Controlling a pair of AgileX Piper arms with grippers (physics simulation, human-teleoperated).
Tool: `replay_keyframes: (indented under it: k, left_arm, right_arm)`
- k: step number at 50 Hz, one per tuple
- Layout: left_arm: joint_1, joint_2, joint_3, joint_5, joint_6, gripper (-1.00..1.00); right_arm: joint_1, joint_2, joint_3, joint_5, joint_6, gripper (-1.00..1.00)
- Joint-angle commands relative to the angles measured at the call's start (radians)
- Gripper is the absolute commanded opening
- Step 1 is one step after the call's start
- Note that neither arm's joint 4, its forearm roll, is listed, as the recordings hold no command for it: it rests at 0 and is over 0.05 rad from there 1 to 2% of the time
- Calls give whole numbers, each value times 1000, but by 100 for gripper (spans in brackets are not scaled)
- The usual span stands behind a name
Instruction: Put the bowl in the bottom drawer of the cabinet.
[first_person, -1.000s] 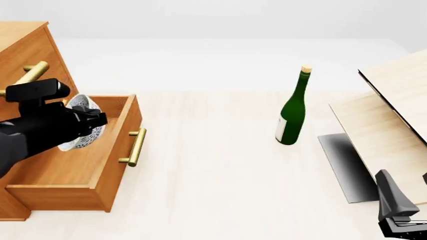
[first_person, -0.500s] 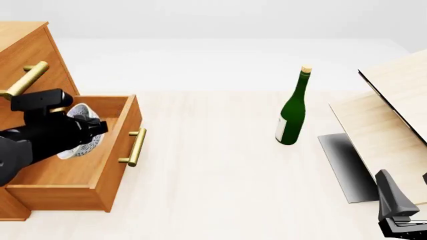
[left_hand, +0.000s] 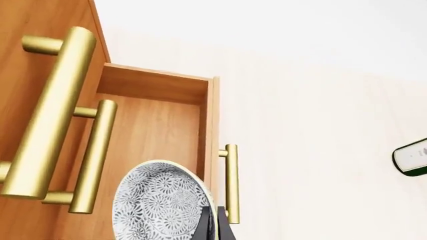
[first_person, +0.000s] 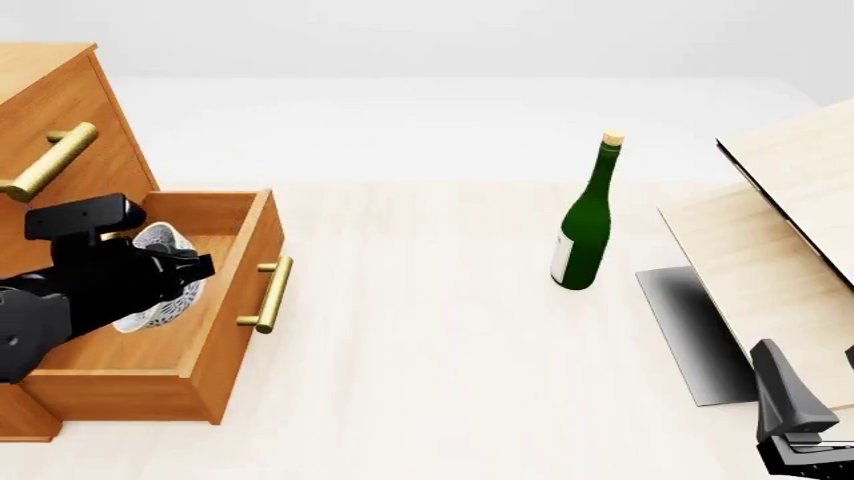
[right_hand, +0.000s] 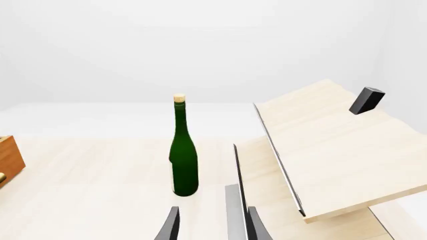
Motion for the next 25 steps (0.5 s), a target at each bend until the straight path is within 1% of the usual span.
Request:
replay_keyframes:
  k: [1, 12, 15, 17, 20, 22, 23, 25]
  left_arm:
    - [1, 34, 8, -36, -6, -100]
    - [6, 77, 11, -71, -11, -100]
    - [15, 79, 9, -68, -5, -100]
    - [12, 64, -12, -31, -6, -100]
    - [18, 85, 5, -66, -3, -100]
    - [24, 82, 0, -56, 0, -100]
    - [27, 73, -13, -33, 1, -100]
    - [32, 80, -14, -36, 4, -100]
  right_arm:
    - [0, 0, 0, 0, 0, 100]
    - [0, 0, 0, 0, 0, 100]
    - [0, 0, 0, 0, 0, 100]
    - [0, 0, 0, 0, 0, 100]
    - [0, 0, 0, 0, 0, 100]
    - [0, 0, 0, 0, 0, 100]
    - [0, 0, 0, 0, 0, 100]
    - [0, 0, 0, 0, 0, 100]
